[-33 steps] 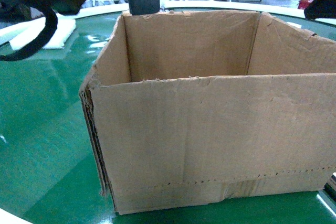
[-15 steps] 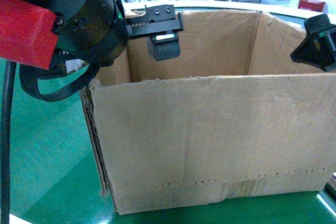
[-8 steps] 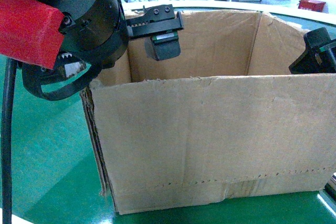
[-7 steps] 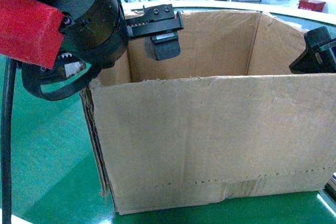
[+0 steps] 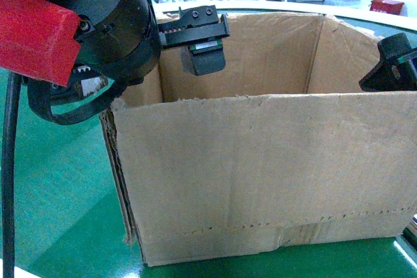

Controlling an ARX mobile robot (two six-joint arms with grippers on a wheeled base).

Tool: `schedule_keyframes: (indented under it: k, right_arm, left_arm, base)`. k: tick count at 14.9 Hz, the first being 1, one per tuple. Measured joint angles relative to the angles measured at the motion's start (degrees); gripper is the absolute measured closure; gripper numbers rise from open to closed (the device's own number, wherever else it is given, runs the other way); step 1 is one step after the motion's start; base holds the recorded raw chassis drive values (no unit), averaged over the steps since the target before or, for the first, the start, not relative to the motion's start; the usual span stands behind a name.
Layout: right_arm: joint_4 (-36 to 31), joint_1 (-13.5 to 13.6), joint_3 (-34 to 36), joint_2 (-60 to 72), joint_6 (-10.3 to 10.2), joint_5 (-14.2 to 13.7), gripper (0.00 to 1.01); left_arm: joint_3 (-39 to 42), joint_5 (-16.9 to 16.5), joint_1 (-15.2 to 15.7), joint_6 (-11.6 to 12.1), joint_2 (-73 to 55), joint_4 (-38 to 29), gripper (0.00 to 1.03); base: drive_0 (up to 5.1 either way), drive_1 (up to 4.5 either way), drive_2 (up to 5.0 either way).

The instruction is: Sort boxes to right shelf from conveyor

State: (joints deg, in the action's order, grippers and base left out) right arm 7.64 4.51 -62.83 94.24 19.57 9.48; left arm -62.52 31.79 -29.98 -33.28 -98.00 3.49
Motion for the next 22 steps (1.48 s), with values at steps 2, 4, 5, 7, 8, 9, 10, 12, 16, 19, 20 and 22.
schedule_keyframes:
  k: [2,4,5,7,8,9,10,12,16,19,20,22]
  right_arm:
    - [0.0,0.0,0.0,0.0,0.0,0.0,0.03]
    - [0.0,0.0,0.0,0.0,0.0,0.0,0.03]
    - [0.0,0.0,0.0,0.0,0.0,0.0,0.03]
    - [0.0,0.0,0.0,0.0,0.0,0.0,0.16]
    - [0.0,0.0,0.0,0.0,0.0,0.0,0.27]
    - [0.0,0.0,0.0,0.0,0.0,0.0,0.38]
    - [0.0,0.0,0.0,0.0,0.0,0.0,0.49]
    - [-0.2,0.0,0.0,0.0,0.0,-0.2,0.69]
    - [-0.2,-0.1,0.0,-0.1,-0.2,-0.5,0.94]
    - [-1.0,-0.6,0.0,-0.2,-1.2,0.2,0.99]
    - [-2.2,-1.4,-0.2,-0.4,-1.8,1.1,0.99]
    - [-3.0,-2.7,-2.4,-1.6,-3.7,2.8,0.99]
  left_arm:
    - [0.0,0.0,0.0,0.0,0.0,0.0,0.05]
    - [0.0,0.0,0.0,0.0,0.0,0.0,0.05]
    - [0.0,0.0,0.0,0.0,0.0,0.0,0.05]
    - [0.0,0.0,0.0,0.0,0.0,0.0,0.20]
    - [0.0,0.0,0.0,0.0,0.0,0.0,0.31]
    - [0.0,0.0,0.0,0.0,0.0,0.0,0.42]
    - [0.0,0.0,0.0,0.0,0.0,0.0,0.53]
    - [0.0,0.1,0.0,0.0,0.0,0.0,0.75]
    - [0.1,1.0,0.1,0.4,0.0,0.5,0.97]
    - [0.4,1.4,0.0,2.1,0.1,-1.1,1.00]
    - [0.9,2.1,-0.2,3.9,0.1,-4.2,1.00]
    - [1.5,3.8,-0.2,9.4,1.6,-11.2,1.00]
  base:
    - [0.0,0.00,0.0]
    - [0.0,0.00,0.0]
    - [0.0,0.00,0.0]
    - [0.0,0.00,0.0]
    - [0.0,0.00,0.0]
    - [0.0,0.00,0.0]
    - [0.0,0.00,0.0]
    - [0.0,0.00,0.0]
    - [0.0,0.00,0.0]
    - [0.0,0.00,0.0]
    - [0.0,0.00,0.0]
    - [0.0,0.00,0.0]
